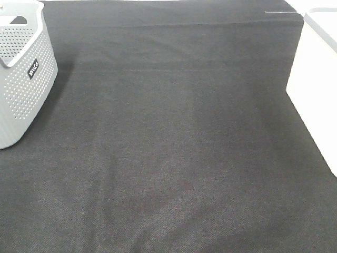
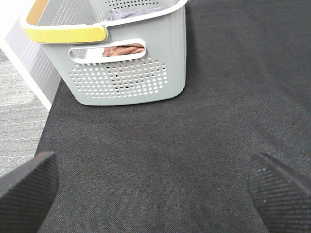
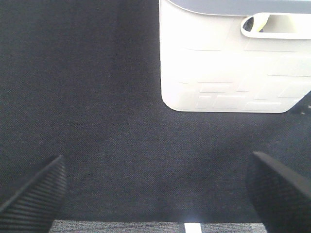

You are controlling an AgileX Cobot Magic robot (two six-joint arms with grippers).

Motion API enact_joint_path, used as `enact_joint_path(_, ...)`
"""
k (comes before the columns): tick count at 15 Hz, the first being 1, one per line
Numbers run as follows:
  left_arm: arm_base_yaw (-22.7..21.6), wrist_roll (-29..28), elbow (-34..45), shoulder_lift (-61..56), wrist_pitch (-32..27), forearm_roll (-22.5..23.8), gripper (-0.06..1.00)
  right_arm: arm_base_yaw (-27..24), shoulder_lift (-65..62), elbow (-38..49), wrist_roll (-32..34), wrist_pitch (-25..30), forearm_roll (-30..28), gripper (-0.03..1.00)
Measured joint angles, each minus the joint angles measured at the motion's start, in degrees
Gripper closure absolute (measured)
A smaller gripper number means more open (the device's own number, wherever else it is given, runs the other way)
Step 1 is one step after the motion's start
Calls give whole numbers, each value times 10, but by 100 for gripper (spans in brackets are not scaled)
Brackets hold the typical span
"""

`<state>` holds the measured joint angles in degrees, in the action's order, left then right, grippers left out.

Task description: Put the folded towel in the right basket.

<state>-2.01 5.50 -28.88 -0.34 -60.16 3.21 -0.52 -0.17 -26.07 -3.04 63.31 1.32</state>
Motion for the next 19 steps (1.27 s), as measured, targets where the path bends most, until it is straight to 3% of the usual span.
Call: enact_joint_path(19,0,0,0,0,0,0,-5,0,0,0,0,0,0,1)
